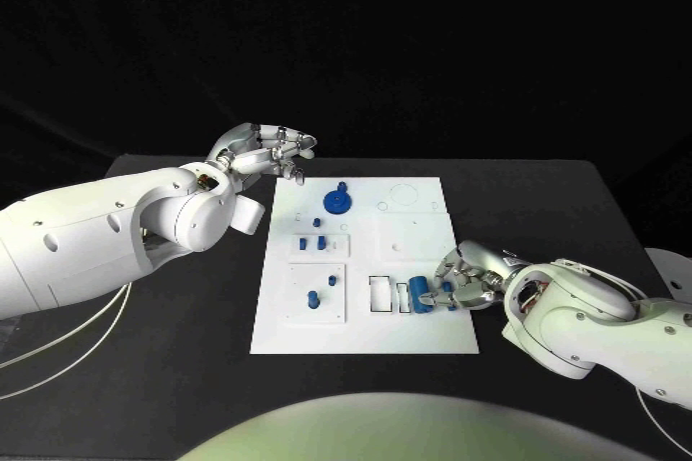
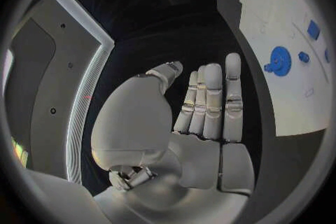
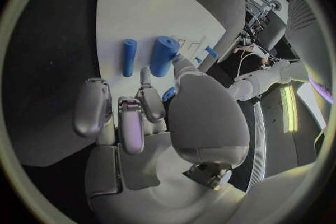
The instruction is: Assemble the parts on the task board
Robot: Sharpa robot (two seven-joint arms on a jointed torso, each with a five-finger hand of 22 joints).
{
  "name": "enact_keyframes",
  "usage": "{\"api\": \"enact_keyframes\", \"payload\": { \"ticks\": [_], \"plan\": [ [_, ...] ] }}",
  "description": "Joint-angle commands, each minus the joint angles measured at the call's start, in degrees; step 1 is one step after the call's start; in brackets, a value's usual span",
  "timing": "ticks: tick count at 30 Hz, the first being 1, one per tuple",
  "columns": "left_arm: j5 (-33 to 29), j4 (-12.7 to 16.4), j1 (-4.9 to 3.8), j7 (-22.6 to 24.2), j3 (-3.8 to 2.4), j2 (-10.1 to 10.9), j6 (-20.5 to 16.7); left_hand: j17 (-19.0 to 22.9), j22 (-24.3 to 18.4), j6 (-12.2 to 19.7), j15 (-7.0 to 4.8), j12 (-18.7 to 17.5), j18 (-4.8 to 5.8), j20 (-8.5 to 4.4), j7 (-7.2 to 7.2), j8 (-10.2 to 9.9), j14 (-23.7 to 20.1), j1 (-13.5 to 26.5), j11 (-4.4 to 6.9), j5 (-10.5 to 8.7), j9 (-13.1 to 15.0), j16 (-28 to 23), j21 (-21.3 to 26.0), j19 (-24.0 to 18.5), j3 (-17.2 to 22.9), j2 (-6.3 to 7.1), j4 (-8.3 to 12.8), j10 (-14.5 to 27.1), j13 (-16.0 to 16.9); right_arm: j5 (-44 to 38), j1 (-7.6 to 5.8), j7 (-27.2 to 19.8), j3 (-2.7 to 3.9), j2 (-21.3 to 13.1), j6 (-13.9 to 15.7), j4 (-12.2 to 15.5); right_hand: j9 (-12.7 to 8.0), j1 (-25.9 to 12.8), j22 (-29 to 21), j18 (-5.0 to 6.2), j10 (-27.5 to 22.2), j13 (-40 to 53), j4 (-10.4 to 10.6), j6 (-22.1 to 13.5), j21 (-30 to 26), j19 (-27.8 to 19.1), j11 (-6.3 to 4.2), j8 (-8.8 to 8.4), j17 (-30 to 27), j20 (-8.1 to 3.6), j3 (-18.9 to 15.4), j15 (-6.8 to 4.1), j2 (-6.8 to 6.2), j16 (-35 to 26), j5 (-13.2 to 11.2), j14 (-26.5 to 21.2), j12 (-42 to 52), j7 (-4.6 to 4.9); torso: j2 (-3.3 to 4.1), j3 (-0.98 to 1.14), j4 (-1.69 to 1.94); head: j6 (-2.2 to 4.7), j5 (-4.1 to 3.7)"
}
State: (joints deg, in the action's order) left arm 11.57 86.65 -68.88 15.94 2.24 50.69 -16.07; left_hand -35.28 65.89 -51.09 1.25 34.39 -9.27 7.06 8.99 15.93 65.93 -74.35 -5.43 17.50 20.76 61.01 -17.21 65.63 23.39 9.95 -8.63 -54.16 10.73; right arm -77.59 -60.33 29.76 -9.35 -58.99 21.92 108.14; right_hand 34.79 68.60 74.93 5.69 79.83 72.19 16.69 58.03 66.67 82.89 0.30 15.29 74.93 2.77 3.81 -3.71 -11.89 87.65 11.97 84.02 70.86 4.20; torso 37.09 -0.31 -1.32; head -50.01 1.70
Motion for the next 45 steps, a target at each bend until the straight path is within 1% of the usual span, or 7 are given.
{"api": "enact_keyframes", "payload": {
  "ticks": [1,8,17,25,33,39,45],
  "plan": [
    [0.0,0.1,-0.01,0.4,-0.04,-0.1,1.0,0.1,-0.1,0.3,0.11,-0.2,-0.93,0.21,0.00,0.2,-0.4,0.3,0.10,-0.09,0.0,-0.3,0.3,0.3,0.0,-0.30,-0.2,0.4,-0.1,-2.5,0.45,1.0,-0.03,0.4,-2.0,-0.3,0.1,0.0,6.1,-1.00,0.4,0.5,0.1,0.5,-0.2,0.2,-0.42,0.42,7.8,-0.29,-0.5,-0.06,0.86,0.3,0.0,4.6,0.6,-0.02,-0.03,-0.01,-0.01,0.01,0.06],
    [0.0,0.3,0.00,0.7,-0.04,0.0,0.5,0.1,-0.1,0.3,0.12,-0.2,-0.93,0.21,0.00,0.2,-0.5,0.3,0.10,-0.08,0.0,-0.3,0.3,0.3,0.0,-0.32,-0.2,0.4,-0.1,-3.9,1.32,1.2,-0.02,1.8,-1.8,-0.9,0.2,0.1,6.2,-1.05,0.6,0.9,0.1,0.6,0.0,0.3,-0.48,0.50,7.9,-0.33,-0.6,-0.11,1.02,0.3,0.0,4.6,1.1,-0.09,-0.03,0.00,0.05,0.01,0.06],
    [-0.1,0.3,0.00,0.6,-0.04,0.1,0.5,0.1,-0.1,0.3,0.12,-0.2,-0.93,0.22,0.00,0.2,-0.5,0.3,0.10,-0.07,0.0,-0.3,0.3,0.3,0.0,-0.35,-0.2,0.4,-0.1,-2.5,1.67,1.3,-0.02,2.6,-0.9,-1.2,0.6,0.2,6.4,-1.13,1.6,2.4,0.1,1.3,0.4,0.4,-0.76,0.66,8.3,-0.55,-1.0,-0.36,1.94,0.5,1.1,4.7,2.7,-0.38,-0.05,-0.13,0.00,0.01,0.06],
    [-0.1,0.3,0.01,0.6,-0.04,0.1,0.5,0.1,-0.1,0.3,0.12,-0.2,-0.93,0.22,0.00,0.2,-0.5,0.3,0.10,-0.07,0.0,-0.3,0.3,0.3,0.0,-0.35,-0.2,0.4,-0.1,0.1,1.71,1.4,-0.02,2.8,0.1,-1.3,0.8,1.1,6.7,-1.22,2.3,3.5,0.0,1.8,0.8,0.6,-1.03,0.54,9.0,-0.79,-0.2,-0.59,3.13,0.7,3.6,4.8,3.9,-0.66,-0.07,-0.10,0.02,0.01,0.08],
    [-0.1,0.3,0.01,0.6,-0.04,0.1,0.5,0.1,-0.1,0.3,0.12,-0.2,-0.93,0.22,0.00,0.2,-0.5,0.3,0.10,-0.07,0.0,-0.3,0.3,0.3,0.0,-0.35,-0.2,0.4,-0.1,4.0,1.67,1.2,0.00,1.8,4.1,-0.5,0.9,4.8,7.3,-1.41,3.1,4.9,-0.2,3.3,1.8,1.0,-1.69,0.19,10.3,-1.31,4.2,-1.16,4.70,1.1,7.4,5.1,5.4,-1.40,-0.13,-0.12,-0.06,0.01,0.00],
    [-0.1,0.2,0.01,0.5,-0.04,0.1,0.5,0.1,-0.1,0.4,0.13,-0.2,-0.93,0.23,0.01,0.2,-0.5,0.3,0.09,-0.06,0.0,-0.3,0.4,0.3,-0.1,-0.38,-0.3,0.5,-0.1,10.4,0.36,0.2,0.07,0.5,6.8,0.9,1.0,6.3,7.5,-1.48,3.2,5.1,-0.3,3.6,2.0,1.2,-1.87,-0.18,10.6,-1.52,7.0,-1.34,4.10,1.1,9.8,5.1,5.6,-1.55,-0.14,-0.10,-0.04,0.01,-0.22],
    [-0.1,0.1,0.01,0.5,-0.04,-0.1,0.4,0.1,-0.1,0.4,0.13,-0.2,-0.93,0.23,0.01,0.2,-0.5,0.3,0.09,-0.06,0.0,-0.3,0.4,0.3,-0.1,-0.38,-0.3,0.5,-0.1,15.4,-1.17,-0.8,0.09,0.0,8.1,2.1,1.0,6.3,7.5,-1.47,3.2,5.2,-0.3,3.6,1.9,1.1,-1.87,-0.23,10.6,-1.54,7.5,-1.35,3.88,1.2,10.2,5.1,5.6,-1.54,-0.11,-0.11,0.00,0.01,-0.40]
  ]
}}
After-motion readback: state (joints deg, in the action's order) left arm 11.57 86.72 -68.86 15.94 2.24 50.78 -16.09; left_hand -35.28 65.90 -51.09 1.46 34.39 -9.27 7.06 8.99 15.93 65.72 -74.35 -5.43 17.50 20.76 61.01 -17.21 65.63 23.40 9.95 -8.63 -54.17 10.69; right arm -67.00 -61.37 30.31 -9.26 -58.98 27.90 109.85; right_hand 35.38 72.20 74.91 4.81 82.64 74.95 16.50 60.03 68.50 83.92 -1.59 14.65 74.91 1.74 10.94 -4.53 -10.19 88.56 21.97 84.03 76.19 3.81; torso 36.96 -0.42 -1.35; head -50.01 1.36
